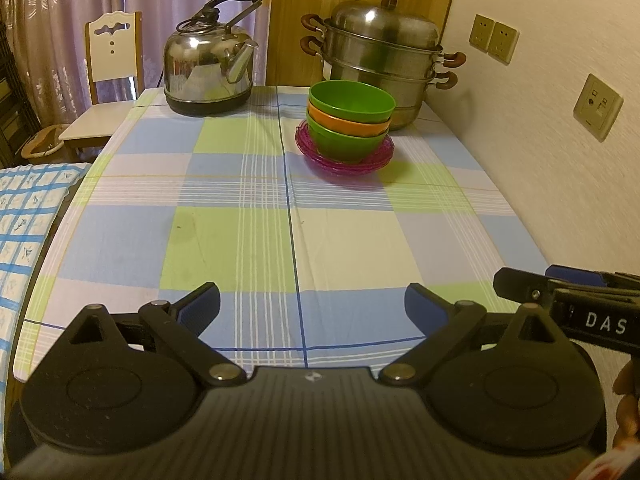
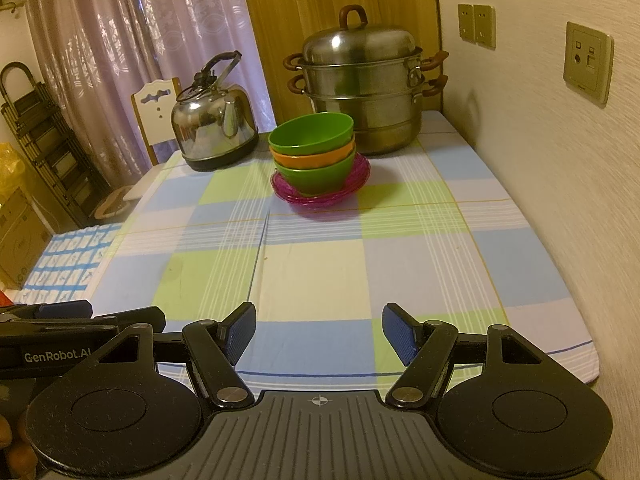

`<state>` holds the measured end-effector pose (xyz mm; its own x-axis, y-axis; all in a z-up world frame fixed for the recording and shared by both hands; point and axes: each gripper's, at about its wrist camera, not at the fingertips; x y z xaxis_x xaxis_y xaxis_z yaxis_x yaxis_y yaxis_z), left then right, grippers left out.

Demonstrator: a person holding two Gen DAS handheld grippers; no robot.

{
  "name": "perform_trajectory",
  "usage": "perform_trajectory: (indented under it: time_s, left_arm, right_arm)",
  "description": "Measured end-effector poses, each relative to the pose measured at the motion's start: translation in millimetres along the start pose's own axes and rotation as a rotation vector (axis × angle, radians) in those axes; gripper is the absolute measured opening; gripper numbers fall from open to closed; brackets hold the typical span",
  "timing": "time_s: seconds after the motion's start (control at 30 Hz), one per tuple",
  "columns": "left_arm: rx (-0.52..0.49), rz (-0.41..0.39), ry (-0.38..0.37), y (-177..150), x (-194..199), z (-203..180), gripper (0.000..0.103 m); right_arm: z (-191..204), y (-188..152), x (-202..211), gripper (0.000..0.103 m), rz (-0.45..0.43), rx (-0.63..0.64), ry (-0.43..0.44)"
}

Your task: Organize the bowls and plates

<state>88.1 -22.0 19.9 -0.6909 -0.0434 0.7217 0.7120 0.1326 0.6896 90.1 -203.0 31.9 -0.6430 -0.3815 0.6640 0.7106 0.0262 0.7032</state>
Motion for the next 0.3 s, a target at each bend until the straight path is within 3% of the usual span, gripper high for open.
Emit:
perform_trajectory:
  time_s: [0.3]
  left_arm:
    - [0.001, -0.008, -0.001, -1.0, -0.8, -0.2, 0.101]
  right_arm:
    - [-0.4, 0.2, -0.3, 0.070, 0.001, -0.001, -0.002]
Point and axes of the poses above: each gripper's, at about its wrist camera, not at the fingertips, and x roughly against the way its jaws point, z to its left, y to its top, and after that the axes turned 4 degrees about y, right-handed
